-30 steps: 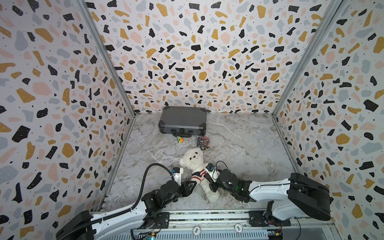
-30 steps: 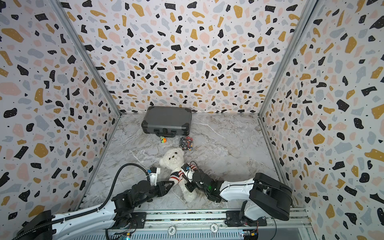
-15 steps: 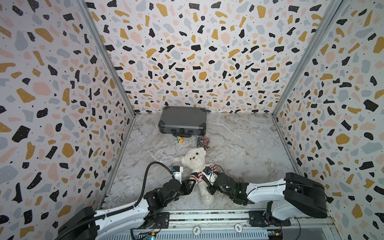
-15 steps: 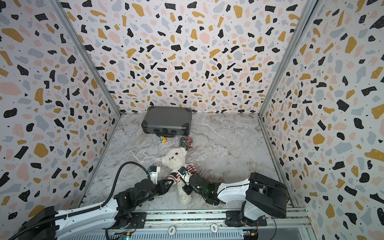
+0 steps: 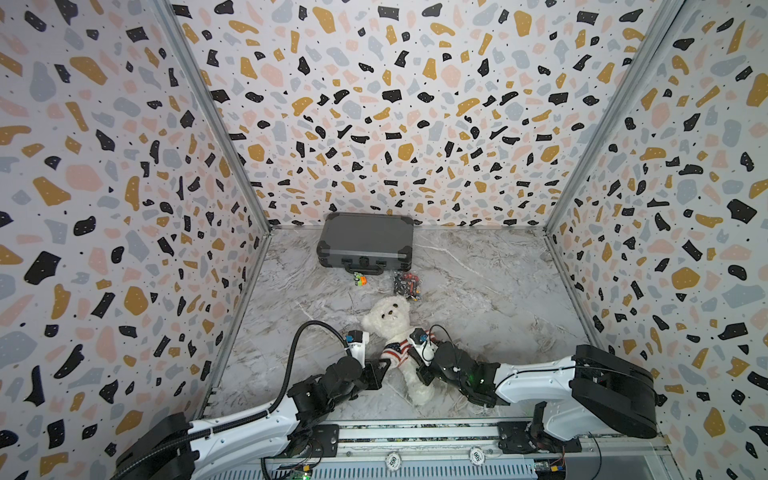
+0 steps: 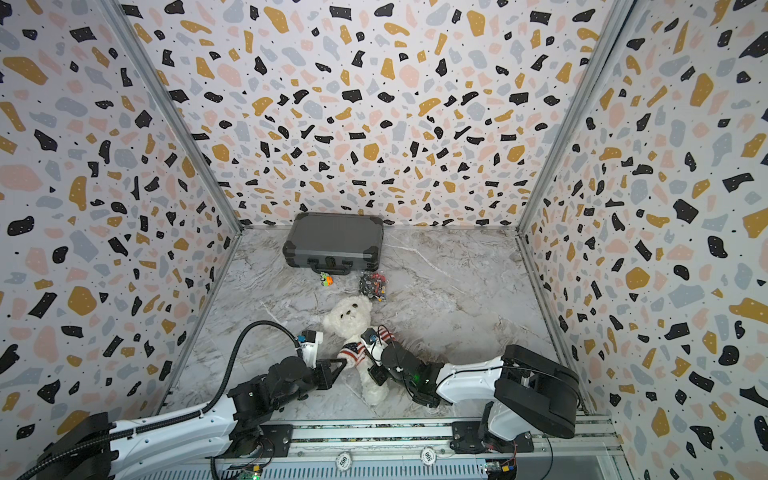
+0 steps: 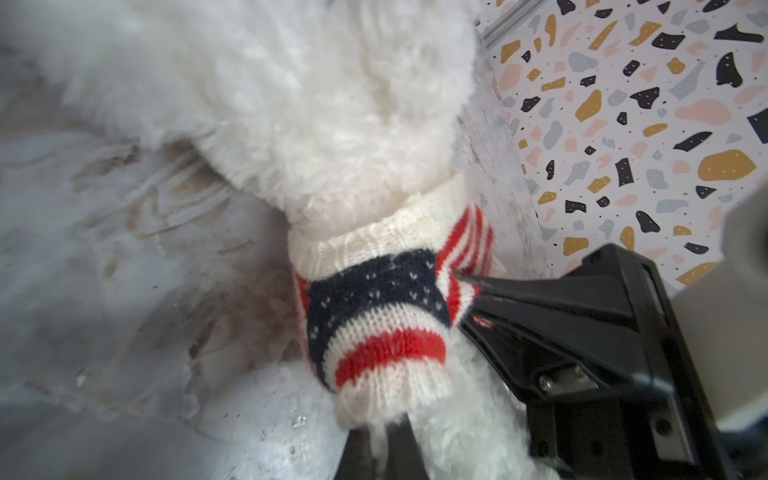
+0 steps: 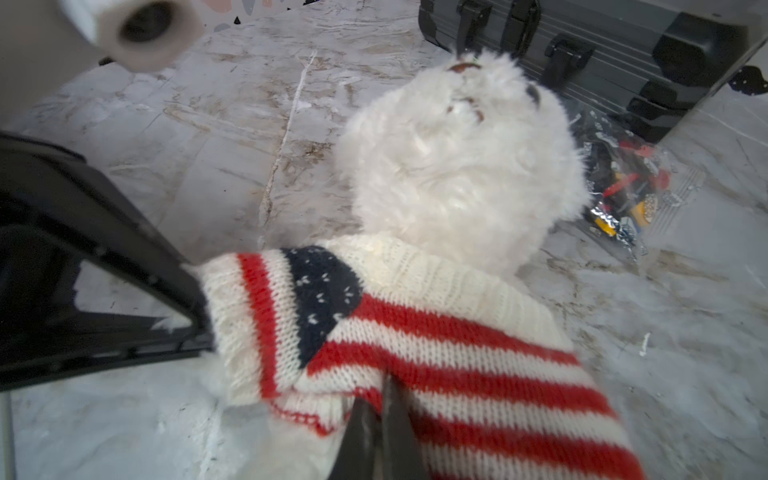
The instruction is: Dress the teddy bear
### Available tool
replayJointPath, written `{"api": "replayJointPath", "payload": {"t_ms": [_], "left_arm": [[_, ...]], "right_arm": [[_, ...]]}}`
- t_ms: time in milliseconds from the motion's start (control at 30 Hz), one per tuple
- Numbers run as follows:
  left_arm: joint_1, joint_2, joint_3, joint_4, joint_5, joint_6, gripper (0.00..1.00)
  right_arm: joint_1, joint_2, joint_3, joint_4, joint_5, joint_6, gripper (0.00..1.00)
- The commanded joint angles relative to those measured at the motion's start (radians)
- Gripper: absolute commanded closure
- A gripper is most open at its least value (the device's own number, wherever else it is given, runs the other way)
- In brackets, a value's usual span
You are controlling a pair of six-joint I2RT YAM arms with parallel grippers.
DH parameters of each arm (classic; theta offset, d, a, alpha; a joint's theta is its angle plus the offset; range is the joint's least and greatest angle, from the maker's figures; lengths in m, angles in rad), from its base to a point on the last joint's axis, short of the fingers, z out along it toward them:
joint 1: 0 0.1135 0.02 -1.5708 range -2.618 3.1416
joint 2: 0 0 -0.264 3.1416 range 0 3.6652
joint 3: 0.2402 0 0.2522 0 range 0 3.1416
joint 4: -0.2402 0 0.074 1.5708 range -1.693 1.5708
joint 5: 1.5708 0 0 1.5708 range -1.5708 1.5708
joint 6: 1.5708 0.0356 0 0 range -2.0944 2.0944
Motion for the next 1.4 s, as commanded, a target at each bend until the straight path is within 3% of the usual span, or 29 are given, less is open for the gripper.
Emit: {"api": "replayJointPath", "payload": {"t_ms": [0, 267, 400, 567, 667, 833, 1000, 1367], "left_arm": [[-0.001, -0.019, 0.028, 0.011, 0.111, 0.070, 1.00], [0.039, -0.116, -0.044, 0.243, 0.301, -0.024, 1.00], [0.041, -0.148, -0.054, 0.252, 0.321, -0.036, 1.00], [0.045, -0.111, -0.065, 0.278, 0.263, -0.071, 1.00], [0.045, -0.068, -0.061, 0.324, 0.250, -0.079, 1.00], [0.046, -0.015, -0.045, 0.385, 0.279, -0.087, 1.00], [0.046, -0.009, -0.044, 0.465, 0.296, -0.122, 1.00], [0.034, 0.006, -0.004, 0.508, 0.324, -0.153, 1.00]], "right_arm": [[-0.074, -0.026, -0.033, -0.095, -0.010, 0.046, 1.00], [-0.132, -0.043, -0.048, -0.145, 0.019, 0.065, 0.95], [-0.129, -0.080, -0.071, -0.104, -0.013, 0.026, 0.89], [-0.037, -0.265, -0.161, 0.041, -0.049, -0.076, 0.62], [0.003, -0.350, -0.192, 0.058, -0.049, -0.119, 0.52], [0.053, -0.410, -0.204, 0.044, -0.062, -0.155, 0.50], [0.079, -0.375, -0.197, 0.058, -0.062, -0.167, 0.50], [0.092, -0.314, -0.145, 0.079, -0.043, -0.198, 0.59]]}}
